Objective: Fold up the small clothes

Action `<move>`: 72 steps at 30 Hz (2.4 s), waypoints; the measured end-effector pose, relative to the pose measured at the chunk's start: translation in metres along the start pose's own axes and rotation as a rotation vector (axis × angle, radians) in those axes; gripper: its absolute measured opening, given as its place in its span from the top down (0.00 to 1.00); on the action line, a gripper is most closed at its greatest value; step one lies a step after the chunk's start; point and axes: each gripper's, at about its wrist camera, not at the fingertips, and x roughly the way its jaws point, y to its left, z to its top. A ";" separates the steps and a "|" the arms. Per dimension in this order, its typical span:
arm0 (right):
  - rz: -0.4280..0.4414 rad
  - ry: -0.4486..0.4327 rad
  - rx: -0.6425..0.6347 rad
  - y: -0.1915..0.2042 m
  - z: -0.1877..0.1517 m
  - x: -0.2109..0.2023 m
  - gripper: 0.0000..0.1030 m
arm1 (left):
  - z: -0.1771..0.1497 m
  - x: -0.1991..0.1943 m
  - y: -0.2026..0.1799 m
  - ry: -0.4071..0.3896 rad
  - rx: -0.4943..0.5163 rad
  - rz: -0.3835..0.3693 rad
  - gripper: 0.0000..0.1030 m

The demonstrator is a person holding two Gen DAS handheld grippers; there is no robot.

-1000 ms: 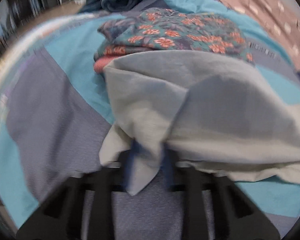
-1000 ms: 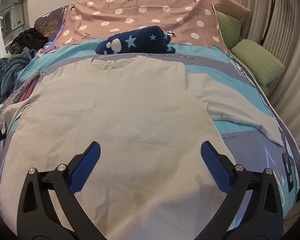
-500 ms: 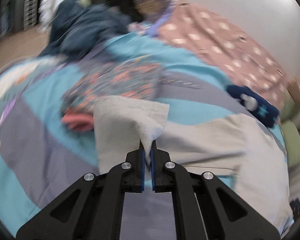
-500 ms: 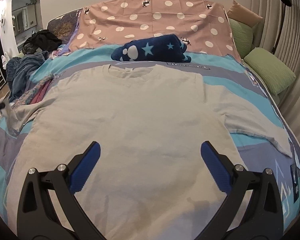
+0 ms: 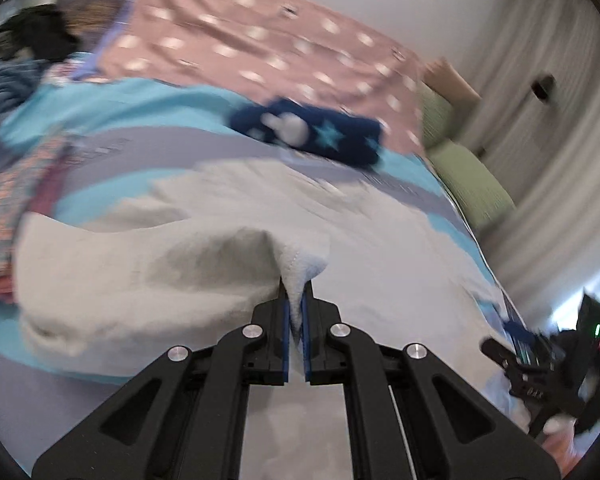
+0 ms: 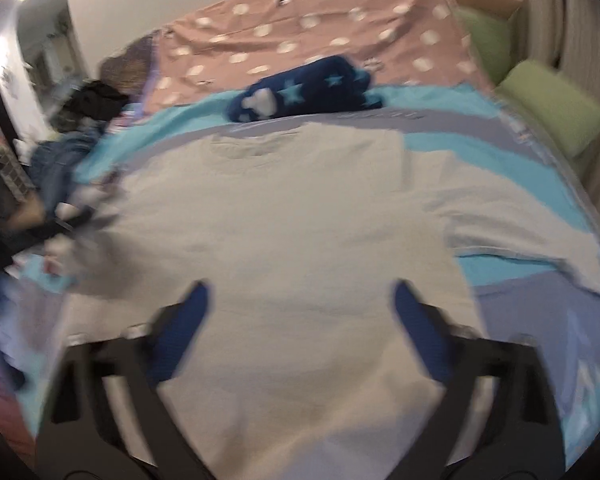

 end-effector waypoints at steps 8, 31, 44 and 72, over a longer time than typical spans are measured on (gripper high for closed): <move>0.448 0.276 0.181 0.019 0.047 0.078 0.35 | -0.026 0.047 -0.037 0.115 0.069 0.015 0.96; 0.404 0.198 0.084 0.042 0.116 0.080 0.93 | -0.002 0.040 -0.098 0.065 0.154 -0.003 0.95; 0.230 0.184 0.206 -0.091 0.110 0.091 0.93 | -0.004 0.113 -0.193 0.201 0.286 -0.131 0.96; 0.308 0.184 -0.266 0.112 0.164 0.109 0.65 | -0.027 -0.047 0.086 -0.049 -0.246 0.314 0.61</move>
